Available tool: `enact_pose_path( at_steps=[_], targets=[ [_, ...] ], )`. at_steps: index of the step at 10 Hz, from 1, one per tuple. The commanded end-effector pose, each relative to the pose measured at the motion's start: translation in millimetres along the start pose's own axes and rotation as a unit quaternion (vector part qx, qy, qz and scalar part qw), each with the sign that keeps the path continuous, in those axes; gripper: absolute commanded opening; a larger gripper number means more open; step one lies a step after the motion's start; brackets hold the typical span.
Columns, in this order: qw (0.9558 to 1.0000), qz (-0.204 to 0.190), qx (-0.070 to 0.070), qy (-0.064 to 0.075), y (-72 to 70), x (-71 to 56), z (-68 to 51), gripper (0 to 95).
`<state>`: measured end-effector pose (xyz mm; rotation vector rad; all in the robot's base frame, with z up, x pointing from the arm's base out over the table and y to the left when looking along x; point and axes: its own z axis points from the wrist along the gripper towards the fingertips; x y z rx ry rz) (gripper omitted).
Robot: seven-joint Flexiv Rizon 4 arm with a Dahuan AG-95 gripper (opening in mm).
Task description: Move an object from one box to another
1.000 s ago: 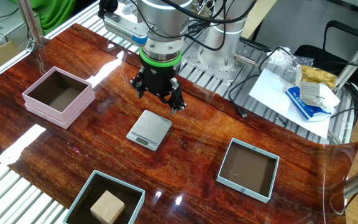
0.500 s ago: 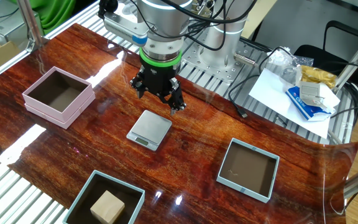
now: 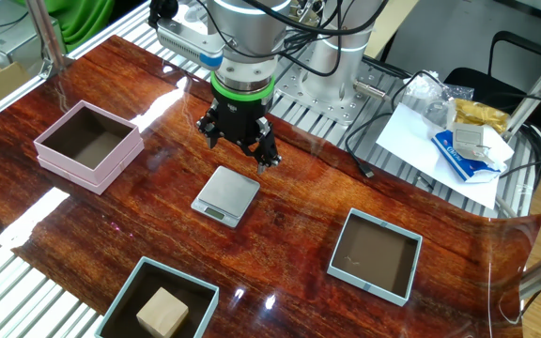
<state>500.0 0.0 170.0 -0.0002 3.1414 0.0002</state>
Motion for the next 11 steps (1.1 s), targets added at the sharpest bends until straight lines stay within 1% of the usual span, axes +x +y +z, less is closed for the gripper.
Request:
enact_pose_path(
  at_steps=[1, 2, 9, 11],
  targets=[
    [0.9991, 0.028, 0.000, -0.032, 0.0, 0.0, 0.0, 0.0],
    [0.9991, 0.029, -0.002, -0.032, 0.0, 0.0, 0.1, 0.0],
    [0.9991, 0.030, -0.001, -0.031, 0.2, -0.3, 0.6, 0.0],
    [0.9992, 0.029, -0.001, -0.028, 0.3, -0.4, 0.8, 0.0]
  ],
)
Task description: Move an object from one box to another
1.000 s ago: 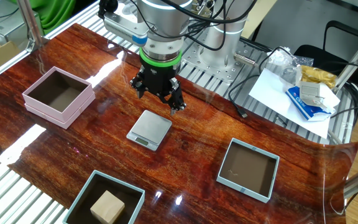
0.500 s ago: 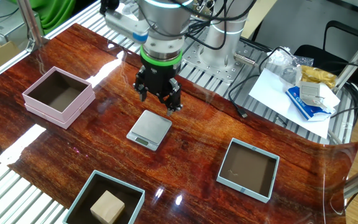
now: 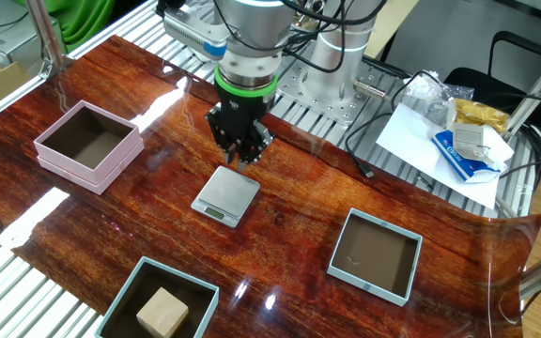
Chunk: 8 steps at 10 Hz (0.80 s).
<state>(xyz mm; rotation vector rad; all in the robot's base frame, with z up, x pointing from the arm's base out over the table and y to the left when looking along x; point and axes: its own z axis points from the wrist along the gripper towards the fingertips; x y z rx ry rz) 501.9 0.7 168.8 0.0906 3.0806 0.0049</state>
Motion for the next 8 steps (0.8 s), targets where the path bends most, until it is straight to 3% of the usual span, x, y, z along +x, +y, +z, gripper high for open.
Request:
enact_pose_path(
  at_steps=[1, 5, 8],
  targets=[
    [1.0000, 0.000, 0.001, 0.002, -0.3, 1.4, 0.0, 0.0],
    [1.0000, 0.004, 0.001, 0.002, 1.6, -0.6, 4.9, 0.0],
    [0.9999, 0.010, 0.000, 0.010, 4.7, -14.3, 15.4, 0.0]
  ],
)
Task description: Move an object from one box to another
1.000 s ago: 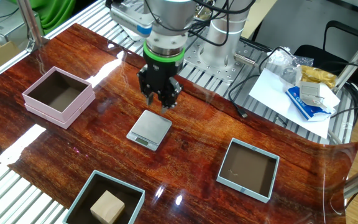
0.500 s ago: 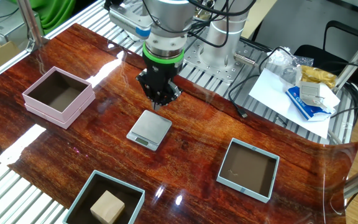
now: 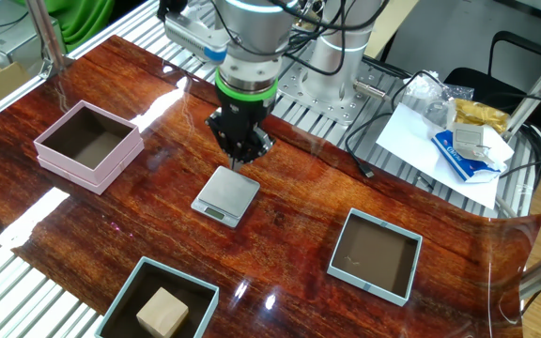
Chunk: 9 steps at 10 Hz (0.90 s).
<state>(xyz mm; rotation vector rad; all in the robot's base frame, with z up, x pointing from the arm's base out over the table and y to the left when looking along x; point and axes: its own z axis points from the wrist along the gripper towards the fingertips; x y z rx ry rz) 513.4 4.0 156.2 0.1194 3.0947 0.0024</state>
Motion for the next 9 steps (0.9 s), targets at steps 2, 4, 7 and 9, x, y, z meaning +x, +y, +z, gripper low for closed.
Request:
enact_pose_path(
  at_steps=[2, 4, 7, 9],
  targets=[
    [1.0000, 0.002, -0.003, 0.008, 1.9, -13.0, 7.5, 0.0],
    [0.9998, 0.006, -0.006, 0.016, 2.1, -32.2, 16.2, 0.0],
    [0.9996, 0.008, -0.005, 0.026, 4.6, -52.2, 22.8, 0.0],
    [0.9994, 0.010, -0.003, 0.033, 10.3, -66.7, 26.1, 0.0]
  ],
)
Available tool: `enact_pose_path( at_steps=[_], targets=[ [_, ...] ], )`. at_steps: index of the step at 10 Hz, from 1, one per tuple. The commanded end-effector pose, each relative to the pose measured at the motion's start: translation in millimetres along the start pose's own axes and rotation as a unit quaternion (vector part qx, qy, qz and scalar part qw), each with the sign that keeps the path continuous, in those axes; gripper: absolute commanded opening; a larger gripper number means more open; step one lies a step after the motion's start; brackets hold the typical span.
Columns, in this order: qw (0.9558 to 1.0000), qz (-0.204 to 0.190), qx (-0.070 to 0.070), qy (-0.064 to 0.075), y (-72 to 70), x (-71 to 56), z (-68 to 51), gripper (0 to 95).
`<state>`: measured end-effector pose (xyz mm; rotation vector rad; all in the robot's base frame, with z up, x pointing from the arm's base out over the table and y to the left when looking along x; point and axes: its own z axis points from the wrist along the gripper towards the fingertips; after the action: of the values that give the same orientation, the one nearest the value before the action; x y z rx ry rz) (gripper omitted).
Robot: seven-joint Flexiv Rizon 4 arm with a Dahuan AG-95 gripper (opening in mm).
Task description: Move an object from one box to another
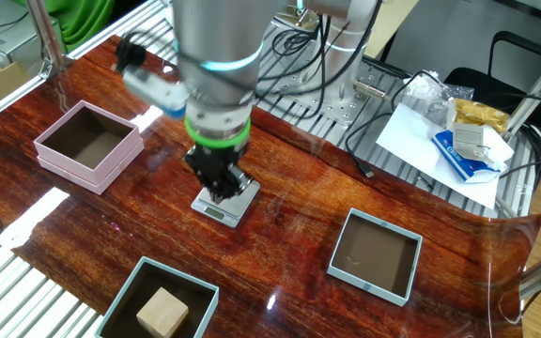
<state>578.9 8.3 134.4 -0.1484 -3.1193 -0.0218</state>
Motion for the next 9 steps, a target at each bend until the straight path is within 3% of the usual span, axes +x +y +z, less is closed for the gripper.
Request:
enact_pose_path(
  at_steps=[1, 6, 9],
  targets=[
    [1.0000, 0.002, 0.001, 0.002, 3.1, -9.6, 2.3, 0.0],
    [0.9999, -0.004, 0.002, 0.011, 9.0, -41.1, 10.2, 0.0],
    [0.9998, -0.006, -0.004, 0.019, 11.5, -43.4, 13.6, 0.0]
  ],
)
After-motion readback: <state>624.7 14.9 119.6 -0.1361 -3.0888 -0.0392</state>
